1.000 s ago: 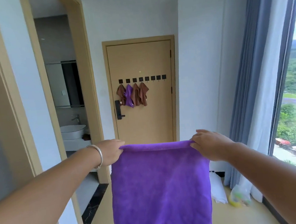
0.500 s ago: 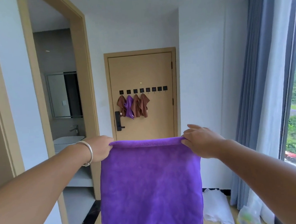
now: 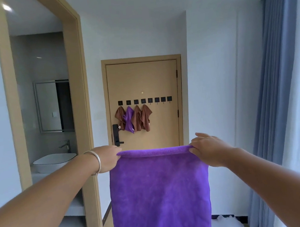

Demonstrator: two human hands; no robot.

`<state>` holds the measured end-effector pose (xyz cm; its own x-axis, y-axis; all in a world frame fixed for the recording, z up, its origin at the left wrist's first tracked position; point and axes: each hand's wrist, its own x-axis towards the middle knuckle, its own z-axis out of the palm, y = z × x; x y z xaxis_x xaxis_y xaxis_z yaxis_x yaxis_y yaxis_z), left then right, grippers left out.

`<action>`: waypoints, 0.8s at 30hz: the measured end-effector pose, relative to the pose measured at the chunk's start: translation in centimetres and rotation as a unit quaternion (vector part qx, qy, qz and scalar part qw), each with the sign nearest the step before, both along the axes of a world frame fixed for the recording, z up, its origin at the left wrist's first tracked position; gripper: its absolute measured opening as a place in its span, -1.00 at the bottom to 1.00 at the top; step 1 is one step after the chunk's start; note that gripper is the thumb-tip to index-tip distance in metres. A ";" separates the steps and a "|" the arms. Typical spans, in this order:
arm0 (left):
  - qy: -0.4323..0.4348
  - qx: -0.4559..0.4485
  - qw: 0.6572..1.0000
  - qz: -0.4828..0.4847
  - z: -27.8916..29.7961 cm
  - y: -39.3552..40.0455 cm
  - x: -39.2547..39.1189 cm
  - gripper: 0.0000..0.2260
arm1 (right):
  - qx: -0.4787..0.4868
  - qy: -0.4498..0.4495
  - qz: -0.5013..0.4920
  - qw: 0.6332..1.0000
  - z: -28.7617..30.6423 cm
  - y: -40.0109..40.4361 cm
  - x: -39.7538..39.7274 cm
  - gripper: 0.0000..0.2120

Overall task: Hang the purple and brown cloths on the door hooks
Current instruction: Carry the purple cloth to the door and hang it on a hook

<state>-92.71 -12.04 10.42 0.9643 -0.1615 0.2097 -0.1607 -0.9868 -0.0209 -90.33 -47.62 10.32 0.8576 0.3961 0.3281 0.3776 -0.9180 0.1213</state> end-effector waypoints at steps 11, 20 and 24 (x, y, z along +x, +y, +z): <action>0.002 -0.003 1.000 0.000 -0.1 0.9 12.0 -0.76 | -0.016 0.017 -0.002 1.000 0.5 1.0 11.6 -0.61; 0.015 0.011 1.000 0.008 0.6 -1.6 23.3 -0.76 | 0.010 0.016 0.013 1.000 0.7 -1.1 24.5 -0.71; 0.004 0.016 1.000 0.019 1.4 -2.9 28.9 -0.75 | 0.032 0.002 0.020 0.999 1.4 -2.3 30.8 -0.68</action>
